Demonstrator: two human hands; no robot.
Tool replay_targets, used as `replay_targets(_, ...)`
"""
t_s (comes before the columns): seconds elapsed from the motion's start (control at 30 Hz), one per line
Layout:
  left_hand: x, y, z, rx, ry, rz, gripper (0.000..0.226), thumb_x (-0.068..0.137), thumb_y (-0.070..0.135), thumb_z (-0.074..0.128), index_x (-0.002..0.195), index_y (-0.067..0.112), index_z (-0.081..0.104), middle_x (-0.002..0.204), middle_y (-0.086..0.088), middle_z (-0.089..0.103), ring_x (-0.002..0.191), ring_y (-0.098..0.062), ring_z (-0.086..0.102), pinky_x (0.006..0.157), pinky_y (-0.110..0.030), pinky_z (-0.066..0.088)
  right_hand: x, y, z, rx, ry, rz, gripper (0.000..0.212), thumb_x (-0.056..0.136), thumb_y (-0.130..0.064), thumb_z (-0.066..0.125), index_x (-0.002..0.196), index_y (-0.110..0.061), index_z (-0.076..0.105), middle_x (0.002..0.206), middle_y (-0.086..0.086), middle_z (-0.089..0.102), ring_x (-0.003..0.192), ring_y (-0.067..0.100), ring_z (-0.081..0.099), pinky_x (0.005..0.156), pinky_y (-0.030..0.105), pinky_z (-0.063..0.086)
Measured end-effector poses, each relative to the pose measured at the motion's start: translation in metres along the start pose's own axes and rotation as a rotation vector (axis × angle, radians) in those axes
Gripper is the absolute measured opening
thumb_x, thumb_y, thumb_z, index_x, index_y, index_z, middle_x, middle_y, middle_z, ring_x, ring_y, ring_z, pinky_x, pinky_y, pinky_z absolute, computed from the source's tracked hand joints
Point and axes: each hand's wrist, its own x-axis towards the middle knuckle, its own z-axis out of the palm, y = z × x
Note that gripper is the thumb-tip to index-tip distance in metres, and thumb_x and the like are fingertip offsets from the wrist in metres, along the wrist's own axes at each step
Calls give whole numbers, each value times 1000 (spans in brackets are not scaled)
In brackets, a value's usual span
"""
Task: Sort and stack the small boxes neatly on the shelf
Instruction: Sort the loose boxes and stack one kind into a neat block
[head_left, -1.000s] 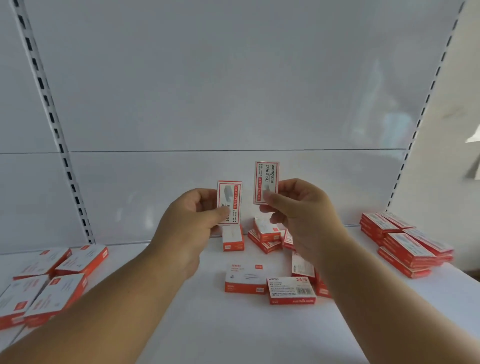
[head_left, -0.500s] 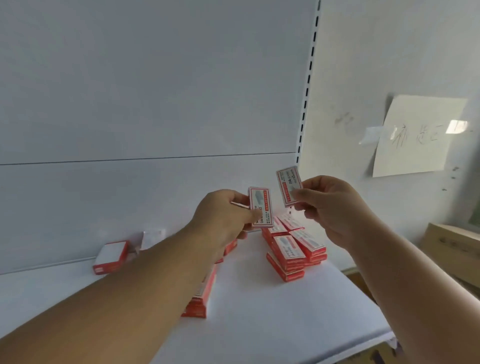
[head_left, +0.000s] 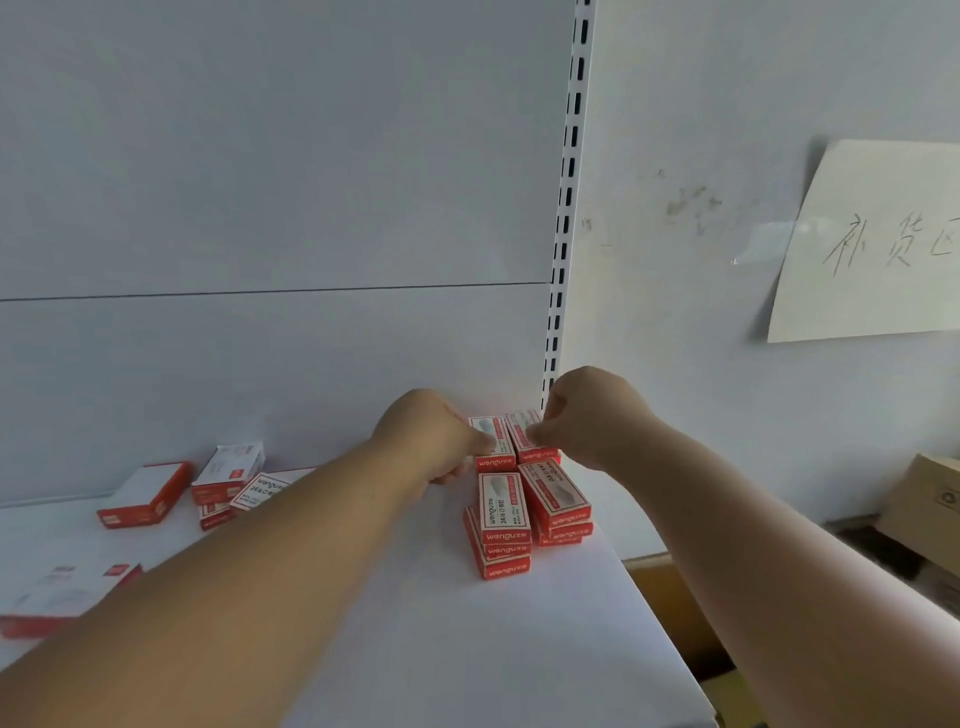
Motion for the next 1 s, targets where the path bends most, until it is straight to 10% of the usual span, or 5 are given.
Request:
replay_targets(0.5,-43,-51,-88,184,116,256,14,81,28,71,85,36,60,78,9,65,59,-10,65,52,-25,45,-43,-96,15,31,120,-404,13,87,-37,63,92,-27,57,93,-6,58,83,13,50,69,27,36)
replay_targets(0.67,-55,-83,-129,240,115,311,16,84,26,70,90,37,59,79,13,63,60,0,63,37,-11,39,-52,-149,36,-24,87,-366,15,90,-34,60,98,-23,64,97,-5,62,89,15,53,74,28,43)
replay_targets(1.0,-37,-121,-176,399,13,409,28,86,12,62,106,31,61,97,14,62,82,-4,56,59,-21,43,-42,-175,70,-255,-51,-51,30,84,-5,57,111,-17,61,109,3,65,94,24,58,78,34,52)
